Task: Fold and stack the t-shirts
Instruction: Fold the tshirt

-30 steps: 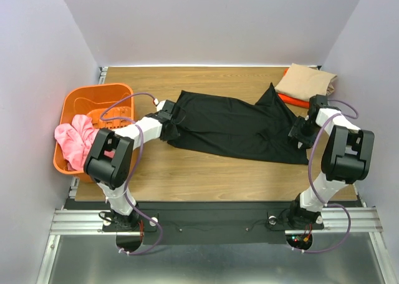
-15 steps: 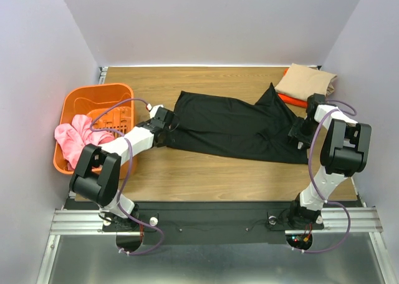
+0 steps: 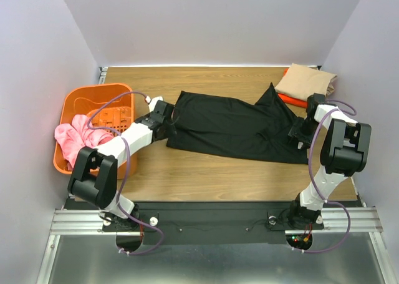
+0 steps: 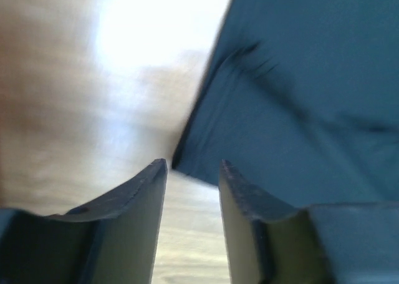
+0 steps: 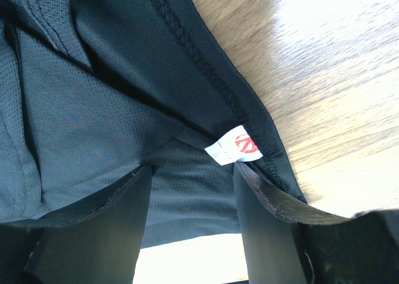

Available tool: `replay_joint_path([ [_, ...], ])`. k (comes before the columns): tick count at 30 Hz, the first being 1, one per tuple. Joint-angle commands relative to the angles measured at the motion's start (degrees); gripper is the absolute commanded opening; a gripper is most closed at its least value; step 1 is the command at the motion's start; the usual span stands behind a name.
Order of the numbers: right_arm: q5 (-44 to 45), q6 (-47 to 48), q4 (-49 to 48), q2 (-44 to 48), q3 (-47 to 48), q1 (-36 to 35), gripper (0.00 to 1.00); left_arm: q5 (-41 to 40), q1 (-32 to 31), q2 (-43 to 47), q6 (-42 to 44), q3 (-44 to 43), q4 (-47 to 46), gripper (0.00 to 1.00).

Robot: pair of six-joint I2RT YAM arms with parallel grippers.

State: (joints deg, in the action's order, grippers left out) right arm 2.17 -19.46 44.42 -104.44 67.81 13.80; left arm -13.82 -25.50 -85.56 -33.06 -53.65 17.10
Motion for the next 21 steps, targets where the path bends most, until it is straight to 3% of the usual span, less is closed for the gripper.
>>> replay_joint_path([
  [1,2.0,0.6,-5.1,-2.6,-1.9,0.2,0.61,-1.5,0.0,-2.2,0.5,-4.6,-1.7,0.54],
  [5,1.8,0.7,-5.1,-2.4,-1.9,0.2,0.61,-1.3,0.0,-7.2,1.4,-6.6,-1.2,0.52],
  [15,1.7,0.7,-5.0,-2.8,-1.5,0.2,0.61,-0.9,0.0,-9.6,0.7,-5.0,-1.0,0.51],
  [21,1.5,0.7,-5.1,-3.0,-1.5,0.2,0.61,-0.2,0.0,-10.2,0.9,-3.4,-1.8,0.40],
])
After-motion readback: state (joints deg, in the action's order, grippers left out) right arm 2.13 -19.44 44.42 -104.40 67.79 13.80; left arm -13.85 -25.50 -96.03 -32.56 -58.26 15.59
